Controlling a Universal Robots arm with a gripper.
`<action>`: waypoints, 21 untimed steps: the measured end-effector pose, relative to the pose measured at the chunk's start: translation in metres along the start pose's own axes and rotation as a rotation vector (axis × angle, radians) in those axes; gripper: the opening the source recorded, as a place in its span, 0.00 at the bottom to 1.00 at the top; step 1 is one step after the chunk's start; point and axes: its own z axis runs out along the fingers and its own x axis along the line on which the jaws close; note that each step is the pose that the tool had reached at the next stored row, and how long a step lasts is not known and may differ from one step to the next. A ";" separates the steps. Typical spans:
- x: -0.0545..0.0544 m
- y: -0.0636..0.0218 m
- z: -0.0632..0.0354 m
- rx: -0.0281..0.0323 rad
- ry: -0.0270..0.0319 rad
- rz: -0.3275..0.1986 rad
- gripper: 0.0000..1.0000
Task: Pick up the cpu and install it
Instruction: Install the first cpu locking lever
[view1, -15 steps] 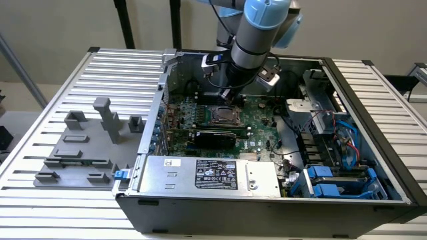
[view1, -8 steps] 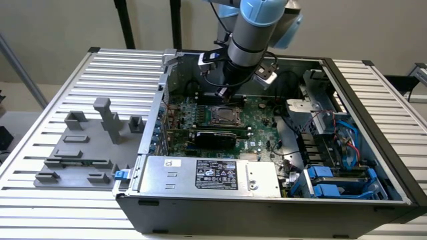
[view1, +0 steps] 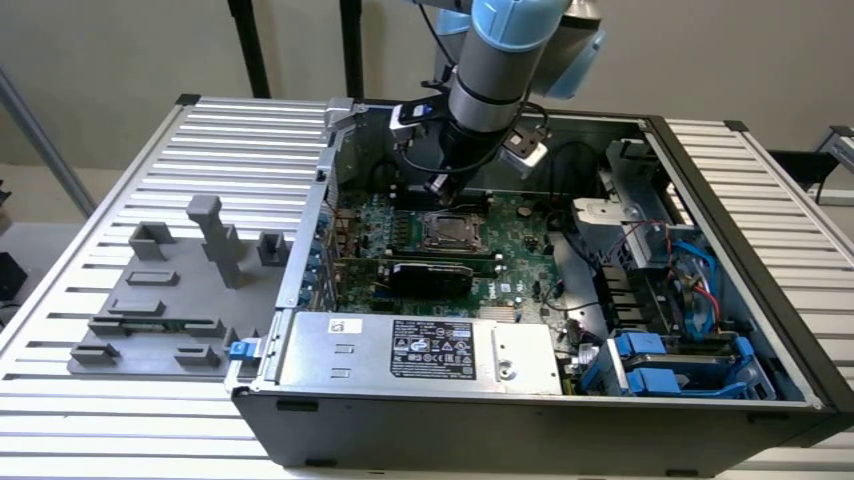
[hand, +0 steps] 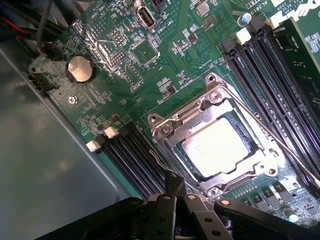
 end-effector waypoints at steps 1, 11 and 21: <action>0.000 -0.0001 0.0000 0.0000 0.0001 0.000 0.11; 0.006 0.0082 0.0016 0.0000 0.0001 0.000 0.11; 0.007 0.0123 0.0076 0.0000 -0.0004 0.000 0.11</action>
